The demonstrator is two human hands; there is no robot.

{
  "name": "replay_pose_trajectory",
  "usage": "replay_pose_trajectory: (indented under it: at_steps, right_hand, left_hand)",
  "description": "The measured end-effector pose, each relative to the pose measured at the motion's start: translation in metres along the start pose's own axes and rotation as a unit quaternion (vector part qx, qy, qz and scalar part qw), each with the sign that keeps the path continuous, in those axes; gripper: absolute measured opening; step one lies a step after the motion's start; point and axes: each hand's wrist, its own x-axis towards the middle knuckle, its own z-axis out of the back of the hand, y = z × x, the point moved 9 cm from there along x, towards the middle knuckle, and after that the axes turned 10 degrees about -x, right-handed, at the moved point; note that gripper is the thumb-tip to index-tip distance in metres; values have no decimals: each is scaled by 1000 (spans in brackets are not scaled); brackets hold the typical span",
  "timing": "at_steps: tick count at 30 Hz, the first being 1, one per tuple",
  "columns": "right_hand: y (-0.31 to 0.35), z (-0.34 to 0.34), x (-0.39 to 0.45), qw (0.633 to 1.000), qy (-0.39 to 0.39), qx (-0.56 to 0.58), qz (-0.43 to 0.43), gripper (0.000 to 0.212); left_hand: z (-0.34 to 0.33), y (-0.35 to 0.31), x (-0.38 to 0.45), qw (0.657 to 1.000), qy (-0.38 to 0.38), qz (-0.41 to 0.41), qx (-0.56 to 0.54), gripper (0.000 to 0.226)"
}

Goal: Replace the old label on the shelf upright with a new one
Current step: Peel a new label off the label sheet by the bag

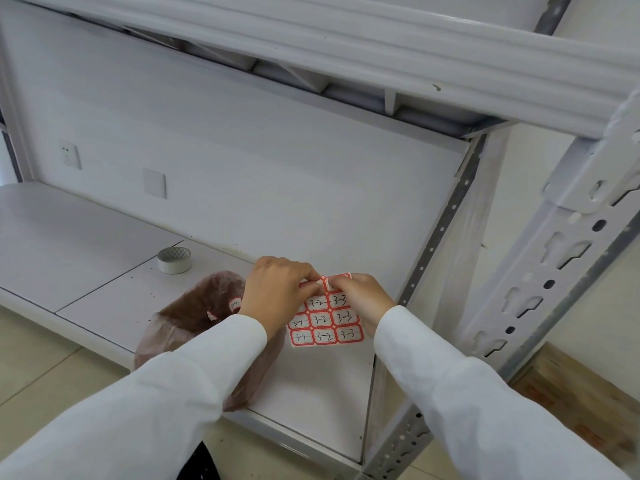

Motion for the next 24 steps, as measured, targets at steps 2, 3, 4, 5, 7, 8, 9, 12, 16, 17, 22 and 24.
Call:
replay_pose_trajectory:
  at_steps: [2, 3, 4, 5, 7, 8, 9, 12, 16, 17, 22, 24]
  right_hand:
    - [-2, 0, 1, 1000, 2, 10, -5, 17]
    - [-4, -1, 2, 1000, 5, 13, -8, 18]
    - [-5, -2, 1, 1000, 8, 15, -10, 18]
    - [-6, -2, 1, 1000, 10, 16, -10, 18]
    - [-5, -2, 1, 1000, 10, 13, -4, 16]
    - [-5, -2, 0, 1000, 7, 12, -1, 16]
    - [-4, -1, -1, 1000, 3, 12, 4, 15]
    - [-2, -1, -2, 1000, -4, 3, 14, 17]
    - [-1, -1, -2, 1000, -13, -3, 22, 20]
    - [-1, -2, -2, 1000, -13, -6, 24, 20]
    - [1, -1, -1, 999, -14, -24, 27, 22]
    - [1, 0, -1, 999, -12, -26, 27, 22]
  left_hand:
    - [1, -2, 0, 1000, -2, -11, 13, 32]
    - [1, -2, 0, 1000, -2, -14, 16, 32]
    - [0, -2, 0, 1000, 0, -16, 16, 32]
    - [-1, -2, 0, 1000, 3, -17, 16, 32]
    - [-3, -1, 0, 999, 14, -19, 22, 33]
    - [-5, -1, 0, 999, 20, -19, 25, 34]
    - [-6, 0, 0, 999, 27, -18, 28, 35]
    - [-9, 1, 1, 999, 41, -14, 27, 35]
    - [-6, 3, 2, 999, 28, -6, 20, 34]
    - [-6, 3, 2, 999, 25, -7, 21, 33]
    - [-5, 2, 3, 999, 26, -10, 29, 34]
    - [-3, 1, 2, 999, 20, -16, 30, 34]
